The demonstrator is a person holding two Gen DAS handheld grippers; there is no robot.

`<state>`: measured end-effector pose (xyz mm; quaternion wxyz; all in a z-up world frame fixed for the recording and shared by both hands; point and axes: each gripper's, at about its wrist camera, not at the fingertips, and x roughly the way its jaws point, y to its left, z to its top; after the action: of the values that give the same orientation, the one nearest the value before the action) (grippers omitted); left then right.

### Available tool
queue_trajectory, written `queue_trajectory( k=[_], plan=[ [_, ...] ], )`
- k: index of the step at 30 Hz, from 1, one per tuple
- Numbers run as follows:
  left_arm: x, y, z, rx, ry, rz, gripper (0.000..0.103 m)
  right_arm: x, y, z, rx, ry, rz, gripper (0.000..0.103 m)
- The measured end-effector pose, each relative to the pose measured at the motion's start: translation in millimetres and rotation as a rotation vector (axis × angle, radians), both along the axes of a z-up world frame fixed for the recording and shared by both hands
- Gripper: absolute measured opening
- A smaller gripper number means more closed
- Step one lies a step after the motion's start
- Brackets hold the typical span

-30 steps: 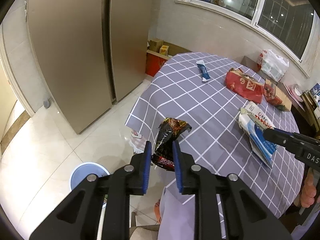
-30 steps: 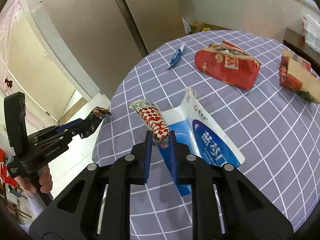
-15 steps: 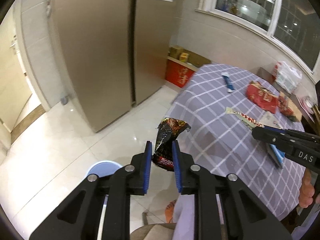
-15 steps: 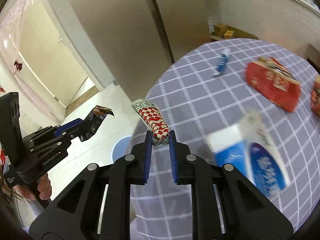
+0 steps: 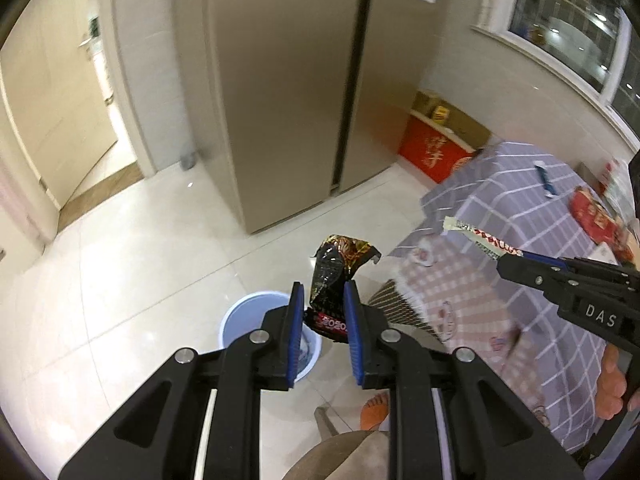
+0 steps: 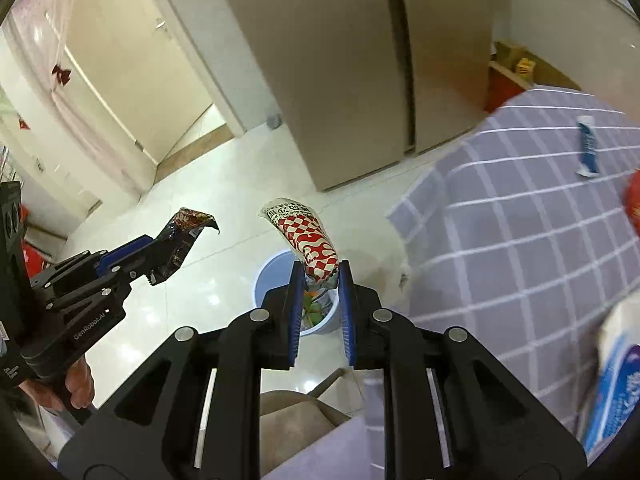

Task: Collect trash
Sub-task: 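Open the left tool to drop the black bag into the bin, then open the right tool to drop the snack bar into the bin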

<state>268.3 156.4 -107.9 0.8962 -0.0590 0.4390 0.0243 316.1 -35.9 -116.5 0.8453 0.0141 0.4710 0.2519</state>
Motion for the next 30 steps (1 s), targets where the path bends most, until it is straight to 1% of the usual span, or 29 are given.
queue_trajectory(
  k=[5,6,8,9,10,13,18,22,24,25,26,27,28,29,30],
  plan=[
    [4,24,-17,-0.003,0.043,0.061,0.02,6,30,-13,-0.039,0.026,0.037,0.017],
    [6,27,-20,0.008,0.054,0.076,0.024,7,35,-16,-0.046,0.033,0.039,0.017],
    [12,33,-27,0.016,0.077,0.085,0.042,10,44,-21,-0.052,0.049,0.048,0.017],
    [14,36,-31,0.015,0.088,0.089,0.063,11,48,-23,-0.055,0.054,0.051,0.017],
    [17,40,-35,0.012,0.088,0.104,0.067,11,54,-26,-0.063,0.057,0.058,0.017],
    [19,52,-45,0.002,0.112,0.128,0.067,6,65,-34,-0.086,0.066,0.08,0.017],
    [11,68,-58,0.0,0.147,0.16,0.067,7,85,-55,-0.125,0.107,0.107,0.017],
    [1,82,-64,-0.001,0.164,0.192,0.067,6,106,-70,-0.15,0.144,0.142,0.017],
    [-5,89,-66,0.004,0.168,0.214,0.067,7,113,-72,-0.162,0.143,0.155,0.017],
    [-8,94,-66,0.003,0.17,0.226,0.067,7,119,-70,-0.163,0.124,0.172,0.02],
    [-12,98,-67,0.002,0.172,0.233,0.067,5,125,-66,-0.162,0.086,0.193,0.03],
    [-15,102,-67,0.003,0.175,0.244,0.067,3,128,-64,-0.166,0.049,0.208,0.046],
    [-18,105,-67,0.007,0.177,0.253,0.067,0,132,-59,-0.17,-0.002,0.23,0.082],
    [-20,107,-67,0.012,0.177,0.258,0.067,-2,132,-57,-0.16,-0.03,0.237,0.084],
    [-23,108,-67,0.016,0.174,0.262,0.067,-3,131,-55,-0.139,-0.043,0.241,0.084]
  ],
)
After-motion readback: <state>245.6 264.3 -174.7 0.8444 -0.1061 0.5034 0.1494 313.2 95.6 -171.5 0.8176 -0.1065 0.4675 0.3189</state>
